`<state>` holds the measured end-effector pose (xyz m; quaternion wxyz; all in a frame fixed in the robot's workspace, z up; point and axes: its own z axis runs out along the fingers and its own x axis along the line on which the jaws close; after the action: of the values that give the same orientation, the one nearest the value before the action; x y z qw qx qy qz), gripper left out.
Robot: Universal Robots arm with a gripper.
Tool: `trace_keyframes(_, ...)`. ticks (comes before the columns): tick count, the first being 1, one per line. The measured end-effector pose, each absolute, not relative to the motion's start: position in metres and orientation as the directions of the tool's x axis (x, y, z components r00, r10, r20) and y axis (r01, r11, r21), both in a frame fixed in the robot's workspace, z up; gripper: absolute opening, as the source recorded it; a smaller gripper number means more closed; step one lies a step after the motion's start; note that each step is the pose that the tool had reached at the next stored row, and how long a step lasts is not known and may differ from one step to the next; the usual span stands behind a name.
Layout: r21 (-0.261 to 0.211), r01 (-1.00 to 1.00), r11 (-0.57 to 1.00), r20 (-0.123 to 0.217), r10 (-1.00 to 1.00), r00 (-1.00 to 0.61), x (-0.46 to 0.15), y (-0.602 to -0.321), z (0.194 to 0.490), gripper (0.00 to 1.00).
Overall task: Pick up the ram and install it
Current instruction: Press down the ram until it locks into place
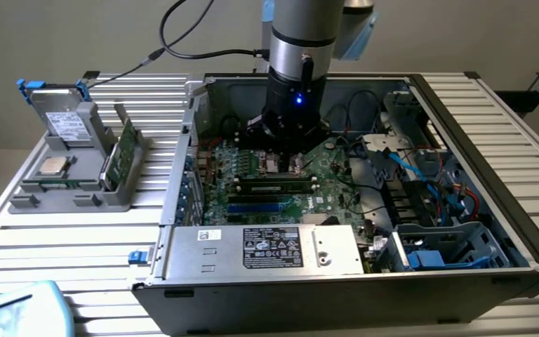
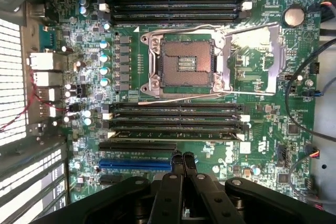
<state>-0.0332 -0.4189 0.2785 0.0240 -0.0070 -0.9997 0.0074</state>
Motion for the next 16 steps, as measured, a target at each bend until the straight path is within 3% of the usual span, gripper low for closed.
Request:
trace_keyframes(9, -0.013, 0.015, 1.0, 0.046, 0.016, -0.999, -0.037, -0.419, 0.286, 0.11)
trace_keyframes(16, 0.006, 0.03, 1.0, 0.03, 0.03, -0.999, -0.062, -0.419, 0.313, 0.11)
